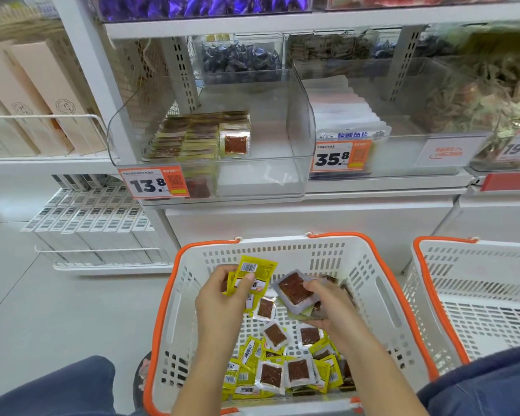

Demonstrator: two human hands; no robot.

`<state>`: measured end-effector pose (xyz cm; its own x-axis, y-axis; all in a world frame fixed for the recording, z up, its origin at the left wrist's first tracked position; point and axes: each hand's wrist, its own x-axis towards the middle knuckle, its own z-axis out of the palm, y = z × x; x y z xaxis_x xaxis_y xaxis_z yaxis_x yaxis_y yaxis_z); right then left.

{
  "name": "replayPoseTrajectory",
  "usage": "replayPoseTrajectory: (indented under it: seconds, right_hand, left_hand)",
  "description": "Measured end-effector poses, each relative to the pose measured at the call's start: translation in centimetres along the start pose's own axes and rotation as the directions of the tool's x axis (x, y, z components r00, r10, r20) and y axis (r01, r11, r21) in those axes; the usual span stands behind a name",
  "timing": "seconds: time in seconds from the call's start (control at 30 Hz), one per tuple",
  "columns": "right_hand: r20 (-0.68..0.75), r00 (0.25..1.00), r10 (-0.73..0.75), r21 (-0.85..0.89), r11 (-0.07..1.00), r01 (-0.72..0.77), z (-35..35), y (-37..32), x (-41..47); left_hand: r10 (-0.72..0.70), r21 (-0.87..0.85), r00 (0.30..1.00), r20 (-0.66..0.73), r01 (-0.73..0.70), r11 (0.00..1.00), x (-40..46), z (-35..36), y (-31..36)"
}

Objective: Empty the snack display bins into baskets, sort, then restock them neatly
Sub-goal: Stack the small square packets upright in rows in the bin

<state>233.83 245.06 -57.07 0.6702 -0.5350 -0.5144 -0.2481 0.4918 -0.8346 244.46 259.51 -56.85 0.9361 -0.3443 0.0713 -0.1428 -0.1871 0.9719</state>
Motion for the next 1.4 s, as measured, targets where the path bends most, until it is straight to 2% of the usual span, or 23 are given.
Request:
replayPoseTrajectory:
  seconds: [0.07,0.13,0.2,0.3,0.4,0.5,0.57,0.67,0.77,0.9,0.93,1.0,1.13,1.23,1.4]
  right_hand:
    - [0.028,0.999,-0.026,-0.011,1.0,0.026,0.8,0.3,-0.4]
    - [0.068,0.995,-0.075,0.007,0.997,0.075,1.6,0.6,-0.8]
    - [0.073,0.991,-0.115,0.059,0.992,0.111,2.1,0.8,-1.0]
    - [0.054,0.991,-0.121,0.19,0.976,0.109,2.3,0.8,-1.0]
    - [0.055,0.994,-0.098,0.295,0.952,0.077,2.0,0.6,-0.9]
    - [0.044,0.992,-0.122,0.284,0.953,0.104,1.6,0.5,-1.1]
    - [0.029,0.992,-0.124,0.278,0.954,0.111,1.4,0.6,-1.1]
    - [-0.01,0.994,-0.113,0.242,0.964,0.112,1.3,1.0,-0.7]
    - [-0.036,0.994,-0.106,0.235,0.966,0.111,1.9,1.3,-0.9]
    - [-0.067,0.992,-0.107,0.244,0.962,0.12,2.8,1.7,-1.4]
    - [-0.059,0.994,-0.097,0.258,0.96,0.109,2.8,1.9,-1.2]
    - [-0.039,0.995,-0.095,0.241,0.965,0.101,2.7,2.3,-1.1]
    - [0.026,0.999,-0.03,0.176,0.984,0.025,3.2,2.1,-0.9]
    - [0.046,0.999,0.029,0.165,0.986,-0.036,3.4,1.7,-1.0]
    - [0.043,0.997,-0.062,0.003,0.998,0.062,3.0,1.1,-1.4]
  left_hand:
    - [0.176,0.167,0.981,-0.081,-0.16,0.973,-0.9,0.7,0.3]
    - [0.375,0.311,0.927,0.008,-0.358,0.88,-1.5,1.6,-0.3]
    - [0.389,0.273,0.915,0.11,-0.404,0.873,-1.9,2.1,-0.9]
    - [0.273,0.173,0.938,0.215,-0.312,0.934,-1.6,2.2,-0.9]
    - [0.201,0.165,0.915,0.349,-0.271,0.948,-1.2,1.8,-0.6]
    - [0.122,0.161,0.87,0.478,-0.224,0.961,-1.2,1.6,0.0]
    - [0.055,0.123,0.852,0.52,-0.138,0.983,-1.0,1.2,0.3]
    - [-0.01,0.019,0.839,0.545,0.0,1.0,-0.6,0.7,1.0]
    - [-0.113,0.063,0.826,0.552,0.094,0.994,-0.9,0.7,1.2]
    - [-0.172,0.104,0.881,0.441,0.14,0.985,-1.3,1.1,0.3]
    - [-0.232,0.073,0.892,0.388,0.221,0.973,-1.3,1.1,0.2]
    - [-0.366,-0.046,0.861,0.352,0.407,0.912,-1.1,0.8,0.2]
    - [-0.4,-0.287,0.771,0.496,0.58,0.762,-1.1,0.4,0.0]
    - [-0.411,-0.365,0.762,0.5,0.616,0.699,-0.9,0.4,-0.1]
    - [-0.401,-0.369,0.764,0.505,0.611,0.7,-0.3,-0.1,-0.3]
